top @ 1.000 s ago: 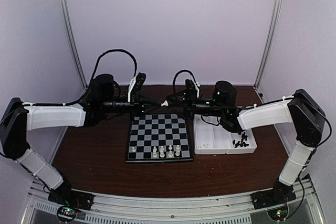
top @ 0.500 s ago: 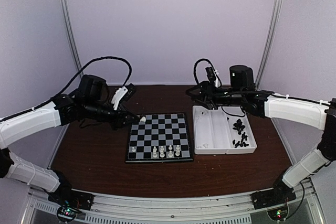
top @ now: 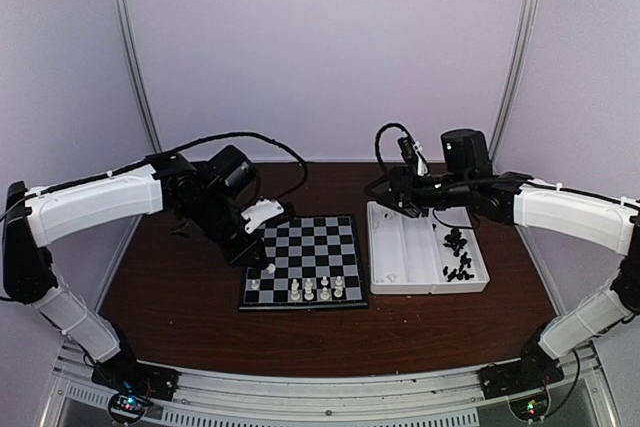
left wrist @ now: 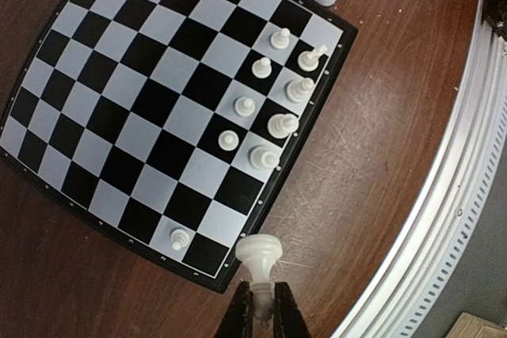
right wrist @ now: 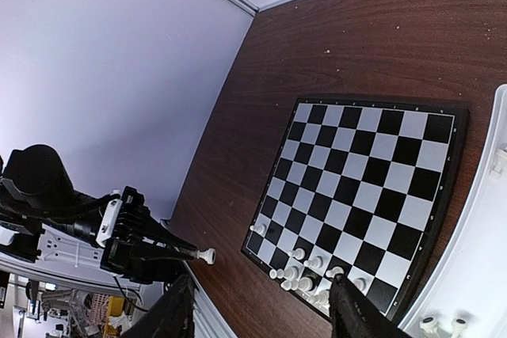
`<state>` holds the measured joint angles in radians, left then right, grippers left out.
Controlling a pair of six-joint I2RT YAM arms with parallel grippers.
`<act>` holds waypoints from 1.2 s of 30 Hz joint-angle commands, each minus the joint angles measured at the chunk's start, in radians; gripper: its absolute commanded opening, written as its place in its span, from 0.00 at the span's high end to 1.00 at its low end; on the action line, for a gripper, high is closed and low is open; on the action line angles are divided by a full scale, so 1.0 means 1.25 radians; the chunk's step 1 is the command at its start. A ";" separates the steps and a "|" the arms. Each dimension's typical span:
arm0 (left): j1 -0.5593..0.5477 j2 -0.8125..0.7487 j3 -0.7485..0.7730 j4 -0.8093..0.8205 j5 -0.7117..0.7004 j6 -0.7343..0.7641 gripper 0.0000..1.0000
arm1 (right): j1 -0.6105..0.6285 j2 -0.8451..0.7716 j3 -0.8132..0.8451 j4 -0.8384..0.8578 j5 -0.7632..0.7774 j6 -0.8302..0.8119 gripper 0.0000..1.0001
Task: Set up the chess pieces on the board
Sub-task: Place the chess piece on the chessboard.
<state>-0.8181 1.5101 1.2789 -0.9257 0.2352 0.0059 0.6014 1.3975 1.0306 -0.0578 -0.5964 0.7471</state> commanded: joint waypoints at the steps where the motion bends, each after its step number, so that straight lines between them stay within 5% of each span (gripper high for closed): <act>1: -0.007 0.057 0.071 -0.070 -0.043 0.027 0.98 | -0.010 -0.032 -0.021 -0.004 0.022 -0.014 0.42; 14: -0.046 0.235 0.195 -0.195 -0.069 0.044 0.97 | -0.029 -0.061 -0.044 -0.025 0.038 -0.021 0.42; 36: -0.065 0.364 0.256 -0.218 -0.088 0.020 0.96 | -0.044 -0.065 -0.061 -0.017 0.028 -0.019 0.43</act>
<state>-0.8898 1.9472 1.5581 -1.1709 0.1440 0.0399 0.5560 1.3403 0.9730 -0.0864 -0.5705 0.7315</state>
